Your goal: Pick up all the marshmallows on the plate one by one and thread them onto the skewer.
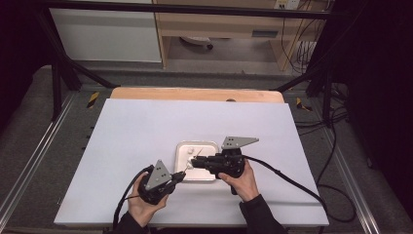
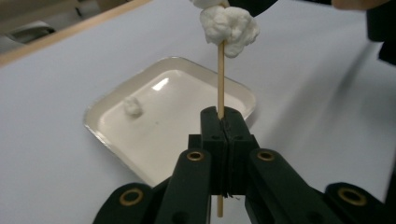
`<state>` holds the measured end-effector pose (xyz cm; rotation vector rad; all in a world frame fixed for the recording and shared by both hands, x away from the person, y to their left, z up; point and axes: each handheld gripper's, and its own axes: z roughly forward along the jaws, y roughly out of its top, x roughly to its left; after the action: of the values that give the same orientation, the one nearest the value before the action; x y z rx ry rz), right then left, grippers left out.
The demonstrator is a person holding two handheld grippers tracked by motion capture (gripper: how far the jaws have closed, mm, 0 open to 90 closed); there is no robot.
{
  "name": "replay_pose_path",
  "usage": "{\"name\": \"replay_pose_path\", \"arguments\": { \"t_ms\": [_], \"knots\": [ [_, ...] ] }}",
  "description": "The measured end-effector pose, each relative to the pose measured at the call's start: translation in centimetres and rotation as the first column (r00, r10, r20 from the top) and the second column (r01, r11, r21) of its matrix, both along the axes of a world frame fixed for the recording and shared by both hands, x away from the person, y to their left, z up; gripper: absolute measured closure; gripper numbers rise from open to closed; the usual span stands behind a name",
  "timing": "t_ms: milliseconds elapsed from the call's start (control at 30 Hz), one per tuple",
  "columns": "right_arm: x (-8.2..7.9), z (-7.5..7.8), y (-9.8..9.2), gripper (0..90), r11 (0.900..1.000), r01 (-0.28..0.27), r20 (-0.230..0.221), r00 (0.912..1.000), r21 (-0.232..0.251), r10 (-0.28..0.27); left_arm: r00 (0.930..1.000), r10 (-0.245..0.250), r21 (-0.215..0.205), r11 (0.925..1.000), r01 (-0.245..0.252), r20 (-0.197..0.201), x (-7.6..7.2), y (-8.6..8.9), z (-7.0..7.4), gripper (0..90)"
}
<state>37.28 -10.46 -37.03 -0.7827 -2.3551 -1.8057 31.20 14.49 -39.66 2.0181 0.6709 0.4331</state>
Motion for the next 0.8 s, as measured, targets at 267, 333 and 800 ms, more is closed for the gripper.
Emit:
{"name": "replay_pose_path", "arguments": {
  "t_ms": [267,333,800],
  "knots": [
    [-0.1,0.8,-0.4,46.0,0.994,0.102,0.060,0.9929,0.024,-0.103,0.9988,0.038,-0.003,0.9993,-0.038,-0.031,0.5,0.9,-0.1,88.8],
    [-0.1,1.2,-1.0,37.4,0.989,0.144,0.097,0.9847,0.019,-0.145,0.9982,0.047,-0.016,0.9987,-0.048,-0.037,0.7,1.3,-0.1,88.7],
    [3.7,-3.4,0.2,9.0,0.923,0.260,0.156,0.9622,-0.283,-0.224,0.9921,0.103,-0.021,0.9943,-0.105,-0.071,1.4,4.0,-0.5,88.7]
  ]
}}
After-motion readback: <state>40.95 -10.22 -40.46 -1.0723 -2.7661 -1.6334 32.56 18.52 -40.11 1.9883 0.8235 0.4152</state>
